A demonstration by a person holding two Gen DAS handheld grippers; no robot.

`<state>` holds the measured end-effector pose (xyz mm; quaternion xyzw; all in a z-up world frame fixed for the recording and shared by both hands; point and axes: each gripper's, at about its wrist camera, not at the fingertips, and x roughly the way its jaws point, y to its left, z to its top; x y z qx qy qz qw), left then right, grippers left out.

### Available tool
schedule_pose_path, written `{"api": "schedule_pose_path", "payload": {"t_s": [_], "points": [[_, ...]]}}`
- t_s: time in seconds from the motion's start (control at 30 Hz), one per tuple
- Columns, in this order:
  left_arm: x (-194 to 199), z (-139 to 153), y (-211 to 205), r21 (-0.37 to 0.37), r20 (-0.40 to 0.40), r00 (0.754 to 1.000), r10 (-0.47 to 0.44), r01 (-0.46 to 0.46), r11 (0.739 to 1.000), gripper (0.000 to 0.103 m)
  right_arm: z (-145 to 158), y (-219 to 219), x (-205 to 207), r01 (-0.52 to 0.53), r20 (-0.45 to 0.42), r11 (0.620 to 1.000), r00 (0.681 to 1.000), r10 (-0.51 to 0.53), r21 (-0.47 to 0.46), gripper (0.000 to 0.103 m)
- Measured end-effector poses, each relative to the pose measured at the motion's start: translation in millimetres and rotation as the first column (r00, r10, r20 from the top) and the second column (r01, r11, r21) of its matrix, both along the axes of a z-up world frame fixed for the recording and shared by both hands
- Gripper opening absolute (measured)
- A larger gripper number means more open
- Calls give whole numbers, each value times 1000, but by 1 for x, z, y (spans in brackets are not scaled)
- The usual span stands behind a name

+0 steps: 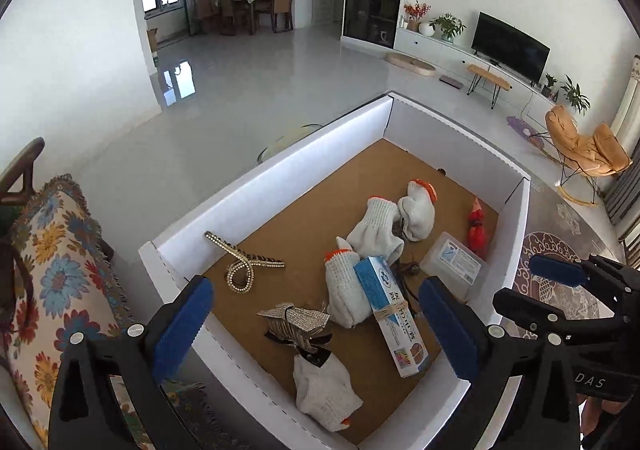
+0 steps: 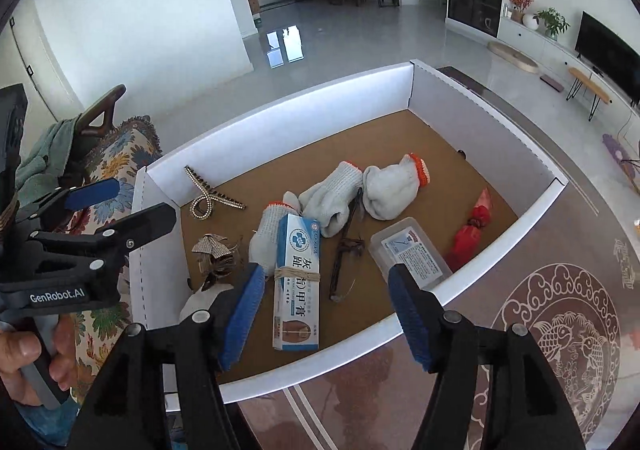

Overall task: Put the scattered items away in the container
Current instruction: 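Open both grippers to drop the clip and ointment box into the box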

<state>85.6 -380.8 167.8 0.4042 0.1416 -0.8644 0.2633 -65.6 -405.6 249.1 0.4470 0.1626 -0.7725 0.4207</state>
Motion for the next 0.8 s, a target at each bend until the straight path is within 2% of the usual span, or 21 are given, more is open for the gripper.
{"api": "schedule_pose_path", "payload": {"t_s": [0.13,0.37,0.57,0.7,0.8], "points": [[10,23,14,37,-71,997,44,-41,998,103,22,17,1,-9,8,1000,1000,9,14,65],[10,35,32,55,-71,994,86,-83,995,103,37,25,0,-27,-21,999,999,28,44,65],[10,29,37,18,3,986,169,-169,986,103,27,22,-3,-29,-27,997,999,31,68,65],[20,31,42,20,-74,978,193,-192,981,103,17,14,-1,-44,-46,995,998,48,88,65],[17,34,49,-48,-78,980,180,-184,982,103,11,9,-1,-47,-60,993,997,54,107,65]]}}
